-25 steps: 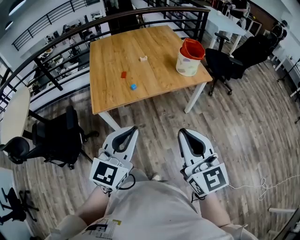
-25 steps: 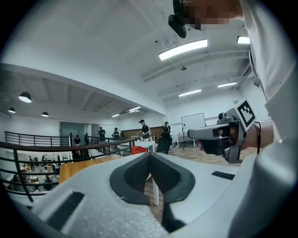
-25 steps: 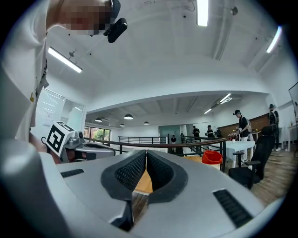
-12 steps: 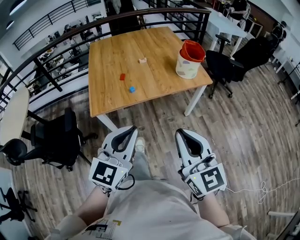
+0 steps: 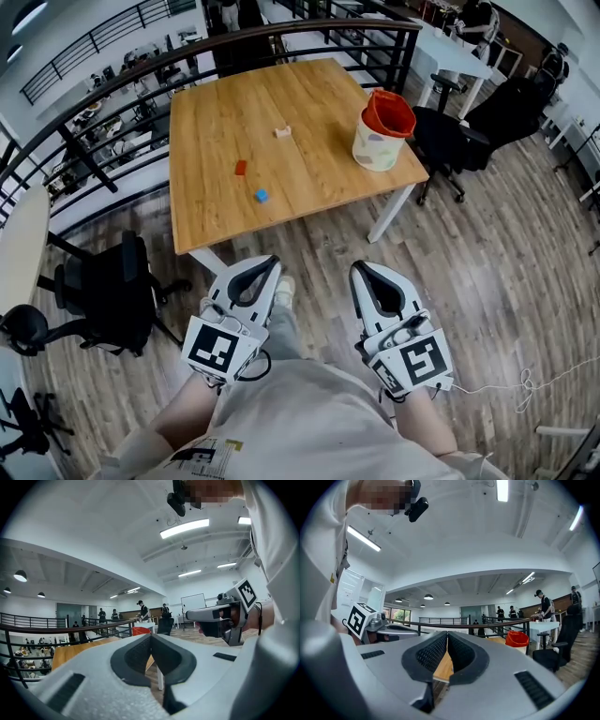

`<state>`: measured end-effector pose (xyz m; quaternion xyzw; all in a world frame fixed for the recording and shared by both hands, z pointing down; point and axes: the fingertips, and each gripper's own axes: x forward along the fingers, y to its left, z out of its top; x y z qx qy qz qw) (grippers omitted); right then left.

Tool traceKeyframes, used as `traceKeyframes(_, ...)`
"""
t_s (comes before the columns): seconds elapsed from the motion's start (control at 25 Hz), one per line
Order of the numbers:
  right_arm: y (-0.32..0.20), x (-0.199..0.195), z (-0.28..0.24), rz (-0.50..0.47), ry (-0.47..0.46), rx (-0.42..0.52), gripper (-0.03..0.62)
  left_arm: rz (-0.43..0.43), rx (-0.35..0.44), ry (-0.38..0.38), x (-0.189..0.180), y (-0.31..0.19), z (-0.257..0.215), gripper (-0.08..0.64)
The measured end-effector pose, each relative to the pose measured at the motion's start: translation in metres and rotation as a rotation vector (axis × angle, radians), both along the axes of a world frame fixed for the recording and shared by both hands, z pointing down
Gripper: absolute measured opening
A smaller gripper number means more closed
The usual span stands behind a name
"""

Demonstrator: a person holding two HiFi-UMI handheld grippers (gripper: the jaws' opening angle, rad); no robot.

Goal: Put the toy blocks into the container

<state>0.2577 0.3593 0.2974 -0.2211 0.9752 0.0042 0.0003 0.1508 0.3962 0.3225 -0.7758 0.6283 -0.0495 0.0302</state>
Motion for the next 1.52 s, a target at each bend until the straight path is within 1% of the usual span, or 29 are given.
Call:
traceKeyframes(0.24, -0.045, -0.038, 0.007, 0.000, 0.006, -0.010, 0.021, 0.011, -0.017, 0.018, -0.037, -0.049, 0.008, 0.012)
traceKeyframes(0.52, -0.102, -0.085, 0.011, 0.004, 0.044, -0.021, 0.021, 0.019, -0.027, 0.029, -0.083, -0.108, 0.012, 0.012)
traceKeyframes(0.68, -0.143, -0.118, 0.012, 0.007, 0.062, -0.037, 0.021, 0.030, -0.032, 0.024, -0.113, -0.151, 0.009, 0.012)
traceKeyframes(0.8, -0.183, -0.152, 0.006, 0.009, 0.086, -0.061, 0.021, 0.036, -0.062, 0.050, -0.146, -0.191, 0.006, 0.012)
traceKeyframes(0.88, -0.205, -0.171, 0.005, 0.009, 0.094, -0.069, 0.021, 0.038, -0.085, 0.068, -0.161, -0.211, 0.004, 0.012)
traceKeyframes(1.0, -0.226, -0.187, 0.009, 0.005, 0.091, -0.067, 0.021, 0.043, -0.077, 0.051, -0.174, -0.232, 0.006, 0.012)
traceKeyframes(1.16, -0.257, -0.224, 0.006, 0.008, 0.108, -0.078, 0.021, 0.035, -0.102, 0.084, -0.210, -0.262, 0.000, 0.012)
traceKeyframes(1.32, -0.282, -0.249, 0.009, 0.015, 0.105, -0.077, 0.021, 0.039, -0.101, 0.066, -0.235, -0.287, 0.005, 0.012)
traceKeyframes(1.52, -0.308, -0.282, 0.013, 0.032, 0.104, -0.090, 0.023, 0.046, -0.112, 0.074, -0.269, -0.313, 0.012, 0.012)
